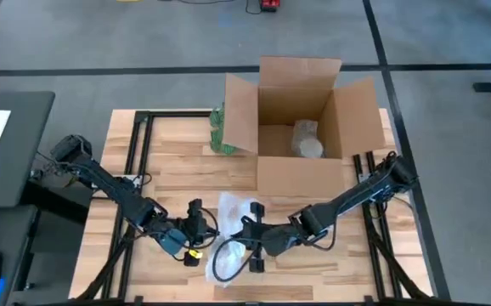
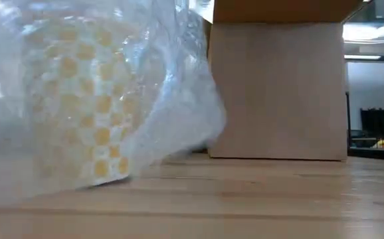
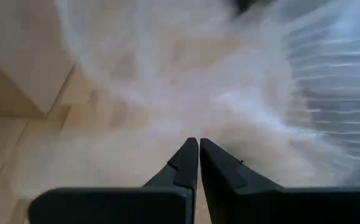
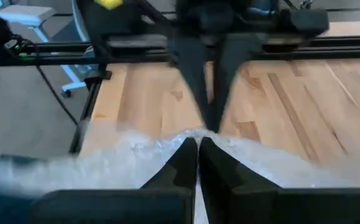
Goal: Wrap mug
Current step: Wrap the orange cup with the bubble wrap
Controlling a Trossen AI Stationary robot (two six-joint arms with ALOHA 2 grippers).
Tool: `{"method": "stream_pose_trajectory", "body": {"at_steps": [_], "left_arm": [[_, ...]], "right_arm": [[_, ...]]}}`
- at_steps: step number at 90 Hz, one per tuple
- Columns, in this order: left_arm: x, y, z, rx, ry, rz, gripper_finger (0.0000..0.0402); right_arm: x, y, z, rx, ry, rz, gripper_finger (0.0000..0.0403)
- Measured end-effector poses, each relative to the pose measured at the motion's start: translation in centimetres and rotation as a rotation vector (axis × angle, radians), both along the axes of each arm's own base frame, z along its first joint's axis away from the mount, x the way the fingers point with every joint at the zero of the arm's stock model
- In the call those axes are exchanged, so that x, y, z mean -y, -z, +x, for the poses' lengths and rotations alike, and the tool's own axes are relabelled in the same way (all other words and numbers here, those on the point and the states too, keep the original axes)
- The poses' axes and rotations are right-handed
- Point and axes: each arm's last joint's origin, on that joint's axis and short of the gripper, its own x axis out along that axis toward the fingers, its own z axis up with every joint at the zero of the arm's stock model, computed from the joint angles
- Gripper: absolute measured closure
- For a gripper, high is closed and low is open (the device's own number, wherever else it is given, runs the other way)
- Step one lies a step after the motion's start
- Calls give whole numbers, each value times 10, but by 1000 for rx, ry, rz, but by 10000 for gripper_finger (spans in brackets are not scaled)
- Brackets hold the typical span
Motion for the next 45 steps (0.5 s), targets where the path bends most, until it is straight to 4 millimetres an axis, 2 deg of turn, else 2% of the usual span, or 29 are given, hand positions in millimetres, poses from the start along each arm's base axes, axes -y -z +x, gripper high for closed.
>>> {"method": "stream_pose_trajectory", "body": {"at_steps": [18, 34, 45], "left_arm": [[4, -6, -1, 5, 50, 34, 402], [8, -7, -3, 20, 68, 25, 402], [17, -14, -3, 94, 124, 16, 402]], "right_arm": [[8, 9, 8, -26, -1, -3, 403], [15, 6, 12, -3, -2, 21, 403], [21, 6, 15, -1, 2, 28, 400]]}}
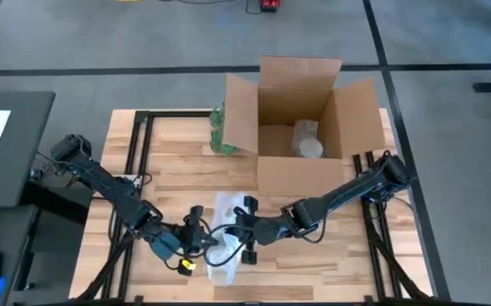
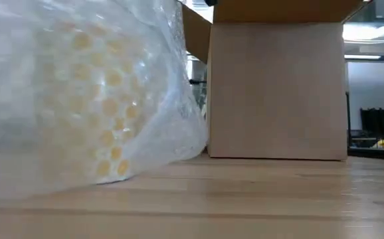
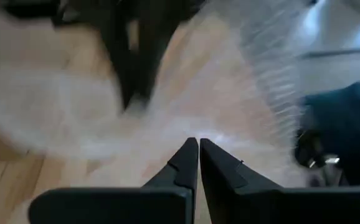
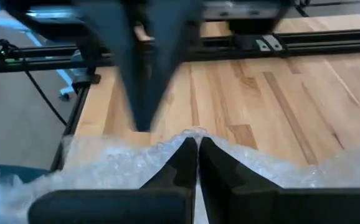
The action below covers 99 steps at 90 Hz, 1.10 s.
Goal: Wrap mug
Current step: Wrap the orange cup with the bubble wrap
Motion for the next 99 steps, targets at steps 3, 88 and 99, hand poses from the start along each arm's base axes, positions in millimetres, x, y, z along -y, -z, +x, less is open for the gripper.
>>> {"method": "stream_pose_trajectory", "body": {"at_steps": [3, 88, 99], "left_arm": [[3, -3, 0, 25, 25, -3, 402], [1, -8, 8, 100, 58, 28, 402], [3, -5, 5, 65, 63, 26, 402]], "right_arm": [[2, 0, 1, 2, -4, 6, 396], [13, 1, -4, -91, -5, -20, 177], [0, -17, -23, -197, -55, -18, 178]]}}
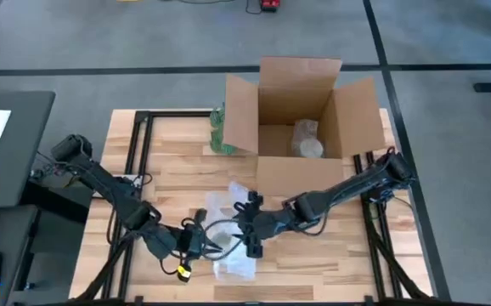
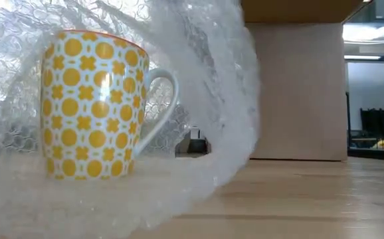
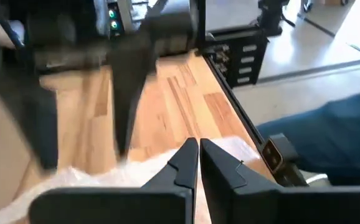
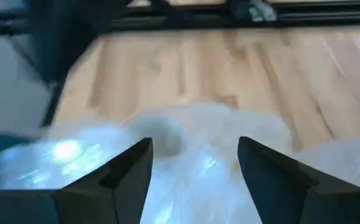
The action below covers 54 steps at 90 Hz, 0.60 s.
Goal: Wrap mug
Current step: Wrap the orange cup with the bubble wrap
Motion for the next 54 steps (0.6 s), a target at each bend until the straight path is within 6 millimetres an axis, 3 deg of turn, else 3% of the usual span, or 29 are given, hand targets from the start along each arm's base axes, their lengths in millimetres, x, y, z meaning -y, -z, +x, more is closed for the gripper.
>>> {"method": "stream_pose_trajectory", "body": {"at_steps": [9, 20, 30, 41, 54], "left_arm": [[1, 4, -4, -41, -5, 0, 402], [-2, 14, -10, -148, -64, -12, 402], [-6, 27, -22, -293, -168, -26, 402], [-15, 40, -37, -443, -316, -51, 402], [-26, 58, -48, -530, -451, -48, 402]], "right_arm": [[-15, -13, -16, -101, -17, 12, 179], [-24, -9, -33, -240, 13, 6, 179], [-13, 17, -37, -339, 112, 11, 180], [4, 53, -30, -337, 181, 43, 180], [17, 74, -23, -281, 210, 91, 180]]}}
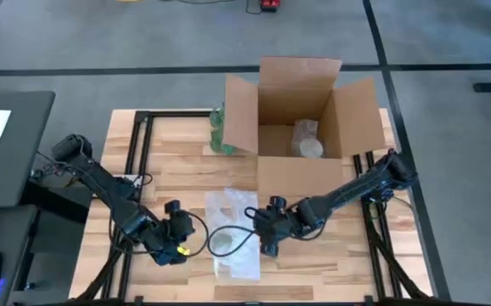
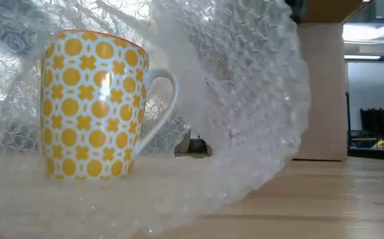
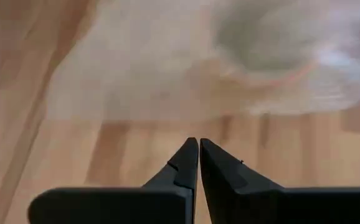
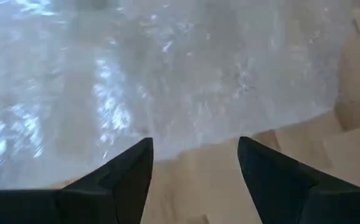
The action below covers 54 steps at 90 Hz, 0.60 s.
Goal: Wrap mug
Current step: Wrap the orange cup with the bubble wrap
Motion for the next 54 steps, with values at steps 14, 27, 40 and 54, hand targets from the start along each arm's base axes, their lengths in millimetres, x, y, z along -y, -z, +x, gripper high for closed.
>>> {"method": "stream_pose_trajectory", "body": {"at_steps": [14, 27, 40, 54], "left_arm": [[-6, 31, 4, 75, 9, -39, 402], [-7, 44, 14, 255, 50, -103, 402], [-13, 50, 20, 335, 78, -123, 402], [-19, 54, 22, 336, 61, -117, 402]], "right_arm": [[0, -2, 12, 151, -55, 50, 180], [-3, -6, 21, 241, -100, 67, 180], [-4, 6, 31, 273, -145, 60, 180], [-6, 16, 44, 344, -169, 56, 197]]}}
